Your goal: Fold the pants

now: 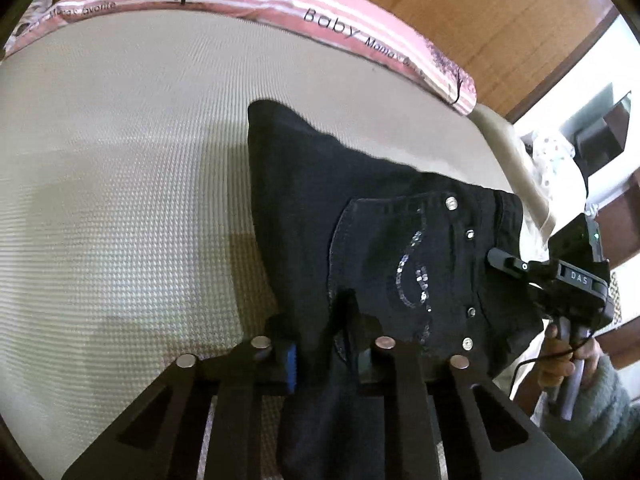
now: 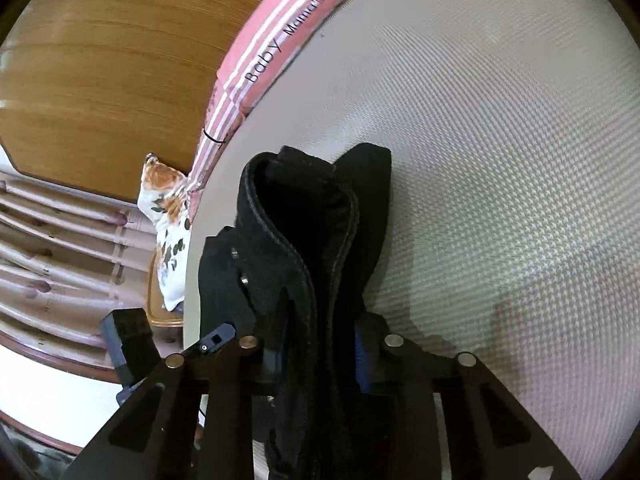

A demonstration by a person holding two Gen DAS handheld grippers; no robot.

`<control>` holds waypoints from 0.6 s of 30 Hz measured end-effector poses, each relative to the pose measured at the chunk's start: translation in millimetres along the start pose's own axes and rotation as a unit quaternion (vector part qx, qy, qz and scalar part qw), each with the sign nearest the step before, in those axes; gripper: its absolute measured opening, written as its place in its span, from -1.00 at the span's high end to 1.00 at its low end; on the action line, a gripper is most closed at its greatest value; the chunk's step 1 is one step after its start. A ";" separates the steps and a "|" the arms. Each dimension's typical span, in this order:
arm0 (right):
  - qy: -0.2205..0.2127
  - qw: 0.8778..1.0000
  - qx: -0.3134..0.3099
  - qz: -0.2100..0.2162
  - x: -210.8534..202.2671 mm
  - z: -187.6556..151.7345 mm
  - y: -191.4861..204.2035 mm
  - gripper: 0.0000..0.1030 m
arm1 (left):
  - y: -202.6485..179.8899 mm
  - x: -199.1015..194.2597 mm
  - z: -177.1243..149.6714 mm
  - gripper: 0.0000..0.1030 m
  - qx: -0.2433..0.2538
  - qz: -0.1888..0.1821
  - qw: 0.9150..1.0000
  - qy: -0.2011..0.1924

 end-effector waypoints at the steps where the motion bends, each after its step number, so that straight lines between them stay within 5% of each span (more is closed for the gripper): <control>1: -0.001 1.000 -0.002 -0.001 0.1 1.0 4.8 0.55 | 2.1 -4.3 0.7 0.70 -0.006 -0.005 1.000 -0.004; 9: 0.018 0.999 -0.038 0.004 36.8 25.1 51.5 0.57 | 31.2 -26.2 15.7 0.72 -0.023 0.022 0.999 -0.031; 18: 0.040 0.997 -0.066 0.013 114.3 79.9 103.7 0.57 | 81.0 -35.7 77.7 0.72 -0.022 0.078 0.994 -0.075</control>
Point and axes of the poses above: each gripper's, at about its wrist camera, not at the fingertips, and x roughly the way its jaws point, y to its left, z to its top, the point moved 1 cm from there along x, roughly the way its jaws point, and after that the axes turned 1 degree about -y, right-handed, at the moved point
